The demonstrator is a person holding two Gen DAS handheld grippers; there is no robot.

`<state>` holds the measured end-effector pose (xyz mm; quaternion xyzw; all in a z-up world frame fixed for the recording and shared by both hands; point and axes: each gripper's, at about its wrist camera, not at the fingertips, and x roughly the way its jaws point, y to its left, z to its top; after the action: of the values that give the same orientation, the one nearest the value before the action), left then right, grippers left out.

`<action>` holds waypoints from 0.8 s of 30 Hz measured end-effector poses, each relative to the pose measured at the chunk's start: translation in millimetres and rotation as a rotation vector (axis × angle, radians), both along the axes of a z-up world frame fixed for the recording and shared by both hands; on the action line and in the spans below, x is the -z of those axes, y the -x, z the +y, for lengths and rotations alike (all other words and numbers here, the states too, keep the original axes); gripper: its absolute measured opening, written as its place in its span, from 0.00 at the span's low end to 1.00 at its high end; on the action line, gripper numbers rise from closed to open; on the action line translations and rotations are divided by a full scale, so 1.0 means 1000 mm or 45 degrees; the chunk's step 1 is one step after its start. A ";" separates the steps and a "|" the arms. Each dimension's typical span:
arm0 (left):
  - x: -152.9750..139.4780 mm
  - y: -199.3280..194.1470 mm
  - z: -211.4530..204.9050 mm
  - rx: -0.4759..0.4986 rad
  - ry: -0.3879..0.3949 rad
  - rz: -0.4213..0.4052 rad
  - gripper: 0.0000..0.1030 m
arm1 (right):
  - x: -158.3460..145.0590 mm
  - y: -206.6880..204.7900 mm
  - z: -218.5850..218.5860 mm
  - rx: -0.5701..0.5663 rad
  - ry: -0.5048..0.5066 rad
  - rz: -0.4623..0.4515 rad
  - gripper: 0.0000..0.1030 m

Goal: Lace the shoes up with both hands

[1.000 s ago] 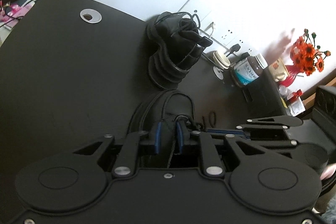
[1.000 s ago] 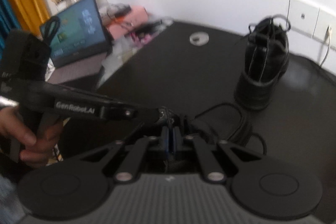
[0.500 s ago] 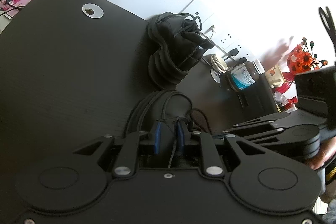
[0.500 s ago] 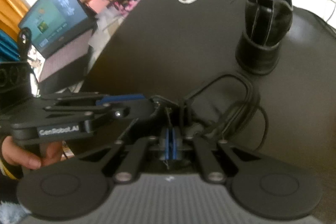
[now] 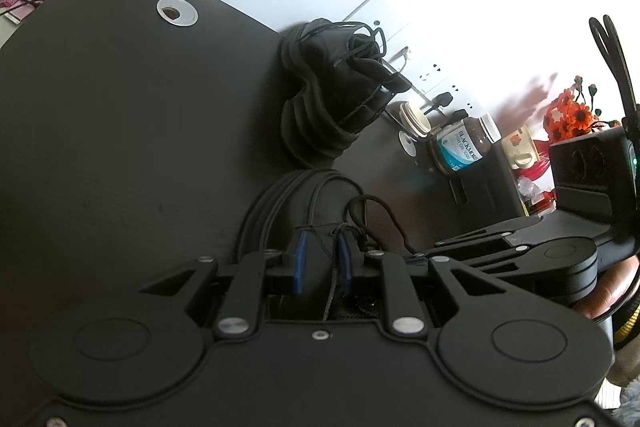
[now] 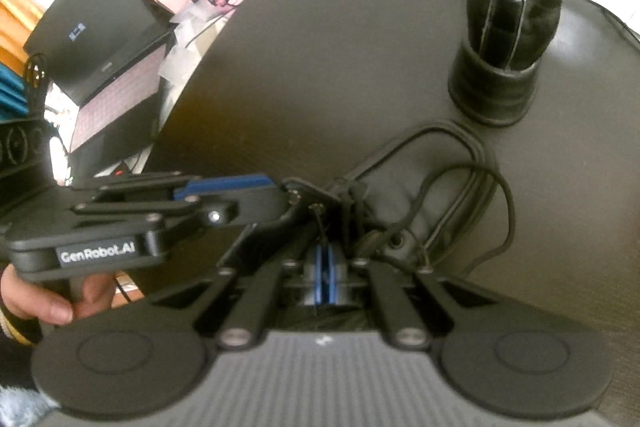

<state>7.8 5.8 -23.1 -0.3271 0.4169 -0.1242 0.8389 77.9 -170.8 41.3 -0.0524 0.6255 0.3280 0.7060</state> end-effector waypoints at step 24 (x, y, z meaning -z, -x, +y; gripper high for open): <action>0.003 0.008 0.002 -0.045 0.047 -0.031 0.20 | -0.032 -0.040 0.028 -0.300 0.145 0.233 0.04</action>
<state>-0.4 8.1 -26.4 -0.3482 0.3986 -0.1208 0.8398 118.0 -142.8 73.4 -0.1352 0.6944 0.3758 0.5986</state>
